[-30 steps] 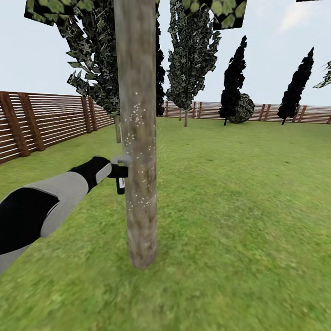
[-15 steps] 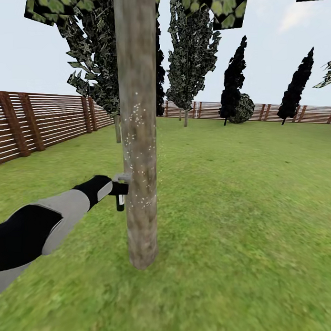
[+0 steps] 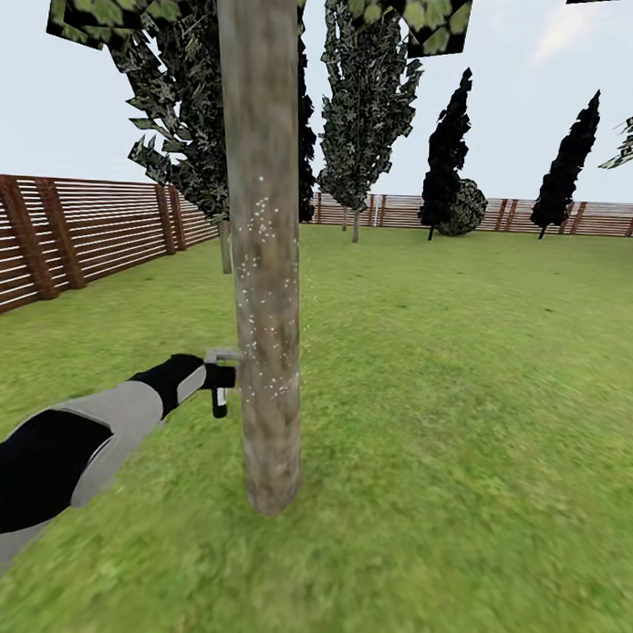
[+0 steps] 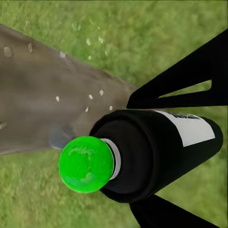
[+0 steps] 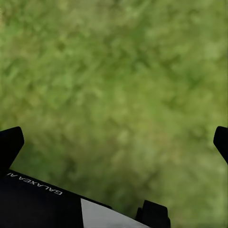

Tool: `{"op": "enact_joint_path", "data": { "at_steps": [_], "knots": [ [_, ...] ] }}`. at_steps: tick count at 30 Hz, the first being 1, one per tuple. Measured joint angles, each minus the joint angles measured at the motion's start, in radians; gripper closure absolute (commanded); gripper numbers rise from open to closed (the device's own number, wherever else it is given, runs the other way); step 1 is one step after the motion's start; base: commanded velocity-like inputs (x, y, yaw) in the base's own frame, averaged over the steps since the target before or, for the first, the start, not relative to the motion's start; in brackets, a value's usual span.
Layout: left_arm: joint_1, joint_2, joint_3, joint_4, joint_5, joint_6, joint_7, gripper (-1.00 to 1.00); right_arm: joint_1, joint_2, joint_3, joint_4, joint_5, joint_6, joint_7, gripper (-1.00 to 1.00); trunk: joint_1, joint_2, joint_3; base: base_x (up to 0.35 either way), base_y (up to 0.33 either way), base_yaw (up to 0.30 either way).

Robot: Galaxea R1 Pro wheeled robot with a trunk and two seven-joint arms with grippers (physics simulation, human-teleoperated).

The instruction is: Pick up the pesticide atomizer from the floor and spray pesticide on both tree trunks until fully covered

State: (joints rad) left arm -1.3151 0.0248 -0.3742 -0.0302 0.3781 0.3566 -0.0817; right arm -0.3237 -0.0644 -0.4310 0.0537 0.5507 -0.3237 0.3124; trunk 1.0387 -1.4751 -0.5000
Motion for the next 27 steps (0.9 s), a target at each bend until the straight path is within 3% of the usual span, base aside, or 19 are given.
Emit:
{"op": "enact_joint_path", "data": {
  "at_steps": [1, 3, 8, 9, 10, 12, 14, 16, 17, 20, 22, 27],
  "knots": [
    [0.0, 0.038, -0.001, 0.0, 0.0, -0.001, 0.0, 1.0, 0.0, 0.0, 0.0, 0.0, 0.0, 0.0, 0.0, -1.0, 0.0, 0.0, 0.0, 0.0, 0.0, 0.0],
    [0.005, 0.065, 0.002, 0.0, 0.002, -0.007, 0.0, 1.0, 0.0, 0.0, 0.0, 0.0, 0.0, 0.0, 0.0, -1.0, 0.0, 0.0, 0.0, 0.0, 0.0, 0.0],
    [0.125, 0.078, 0.006, 0.0, 0.004, -0.14, -0.003, 1.0, 0.0, 0.0, 0.0, 0.0, 0.0, 0.0, -0.001, -1.0, 0.0, 0.0, 0.0, 0.0, 0.0, 0.0],
    [0.142, 0.077, 0.006, 0.0, 0.005, -0.231, -0.017, 1.0, 0.0, 0.0, 0.0, 0.0, 0.0, -0.001, -0.001, -1.0, 0.0, 0.0, 0.0, 0.0, 0.0, 0.0],
    [0.151, 0.076, 0.006, 0.0, 0.005, -0.279, -0.044, 1.0, 0.0, 0.0, 0.0, -0.001, 0.0, -0.001, -0.001, -1.0, 0.0, 0.0, 0.0, 0.0, 0.0, 0.0],
    [0.211, 0.085, 0.003, 0.0, 0.003, -0.44, -0.15, 1.0, 0.0, -0.001, 0.0, -0.001, 0.0, -0.001, -0.001, -1.0, 0.0, 0.0, 0.0, 0.0, 0.0, 0.0],
    [0.284, 0.095, 0.003, 0.0, 0.002, -0.609, -0.177, 1.0, 0.0, -0.001, 0.0, -0.001, 0.0, -0.002, -0.001, -1.0, 0.0, 0.0, 0.0, 0.0, 0.0, 0.0],
    [0.394, 0.104, 0.005, 0.0, 0.003, -0.771, -0.196, 1.0, 0.0, -0.001, 0.0, -0.001, 0.0, -0.003, -0.001, -1.0, 0.0, 0.0, 0.0, 0.0, 0.0, 0.0],
    [0.422, 0.116, 0.004, 0.001, 0.003, -0.805, -0.213, 1.0, 0.0, -0.002, 0.0, -0.002, 0.0, -0.003, -0.001, -1.0, 0.0, 0.0, 0.0, 0.0, 0.0, 0.0],
    [0.48, 0.188, 0.005, 0.001, 0.005, -0.852, -0.327, 1.0, 0.0, -0.002, 0.0, -0.002, 0.0, -0.004, -0.001, -1.0, 0.0, 0.0, 0.0, 0.0, 0.0, 0.0],
    [0.542, 0.222, -0.002, 0.005, 0.001, -0.864, -0.381, 1.0, 0.0, -0.003, 0.0, -0.002, 0.0, -0.004, -0.001, -1.0, 0.0, 0.0, 0.0, 0.0, 0.114, 0.0],
    [0.564, 0.231, 0.006, 0.0, 0.008, -0.863, -0.396, 1.0, 0.013, -0.001, 0.0, 0.0, 0.0, -0.003, -0.001, -1.0, 0.0, 0.0, 0.0, 0.028, 0.294, 0.0]
  ]
}}
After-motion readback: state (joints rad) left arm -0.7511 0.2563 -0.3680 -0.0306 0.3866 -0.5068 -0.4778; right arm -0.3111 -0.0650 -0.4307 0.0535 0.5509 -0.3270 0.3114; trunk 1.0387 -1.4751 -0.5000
